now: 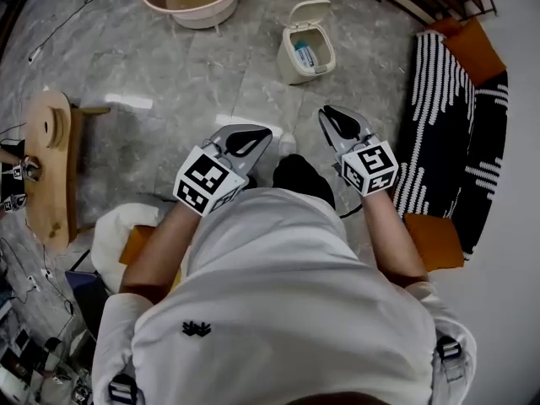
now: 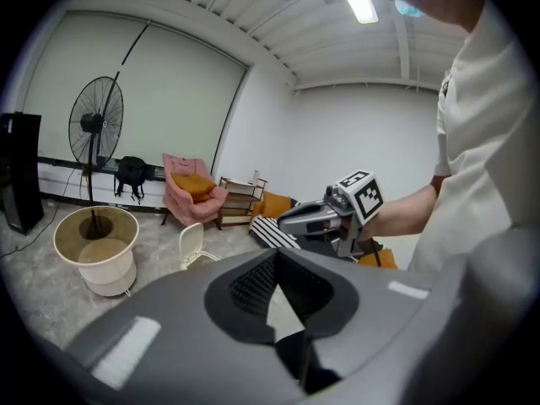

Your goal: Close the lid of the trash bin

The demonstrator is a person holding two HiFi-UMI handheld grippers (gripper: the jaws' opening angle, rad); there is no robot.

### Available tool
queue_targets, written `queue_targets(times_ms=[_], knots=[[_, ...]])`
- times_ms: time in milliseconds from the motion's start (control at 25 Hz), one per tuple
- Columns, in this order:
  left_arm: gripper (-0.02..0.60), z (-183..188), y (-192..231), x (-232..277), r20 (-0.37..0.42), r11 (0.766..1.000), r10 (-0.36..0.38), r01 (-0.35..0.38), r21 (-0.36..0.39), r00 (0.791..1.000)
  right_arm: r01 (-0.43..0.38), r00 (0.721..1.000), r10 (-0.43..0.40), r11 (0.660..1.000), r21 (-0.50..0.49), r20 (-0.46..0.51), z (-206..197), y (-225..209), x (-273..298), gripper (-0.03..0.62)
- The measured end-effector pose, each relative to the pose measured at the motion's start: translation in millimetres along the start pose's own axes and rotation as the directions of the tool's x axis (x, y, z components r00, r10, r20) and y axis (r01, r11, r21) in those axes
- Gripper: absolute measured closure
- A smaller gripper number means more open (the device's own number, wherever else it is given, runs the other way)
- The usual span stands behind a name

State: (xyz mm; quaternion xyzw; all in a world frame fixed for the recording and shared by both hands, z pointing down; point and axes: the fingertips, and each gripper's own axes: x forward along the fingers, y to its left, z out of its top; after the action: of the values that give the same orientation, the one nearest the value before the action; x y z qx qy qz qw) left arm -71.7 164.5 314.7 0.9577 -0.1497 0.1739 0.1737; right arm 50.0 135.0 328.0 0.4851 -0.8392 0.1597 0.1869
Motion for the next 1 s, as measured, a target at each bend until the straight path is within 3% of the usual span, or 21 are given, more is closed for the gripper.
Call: queue_targets(times_ms=[280, 640, 1000], knots=[[0.525, 14.8, 58.4, 26.7, -0.01, 0.998, 0.035, -0.036, -0.051, 0.999, 0.004, 0.999, -0.005, 1.0, -0.01, -0.044, 13.9, -92.4, 77.1, 0.551], [0.525, 50.5, 135.8, 81.0, -0.047, 0.987, 0.088, -0.094, -0.128, 0.995, -0.006, 0.987, 0.01, 1.0, 0.023, -0.162, 1.2, -230.1, 206.8, 0.549], [0.525, 66.4, 191.3, 128.3, -0.081, 0.971, 0.116, -0.131, -0.201, 0.99, 0.016, 0.969, 0.001, 0.998, 0.066, -0.246, -21.5, -315.6, 303.6, 0.545]])
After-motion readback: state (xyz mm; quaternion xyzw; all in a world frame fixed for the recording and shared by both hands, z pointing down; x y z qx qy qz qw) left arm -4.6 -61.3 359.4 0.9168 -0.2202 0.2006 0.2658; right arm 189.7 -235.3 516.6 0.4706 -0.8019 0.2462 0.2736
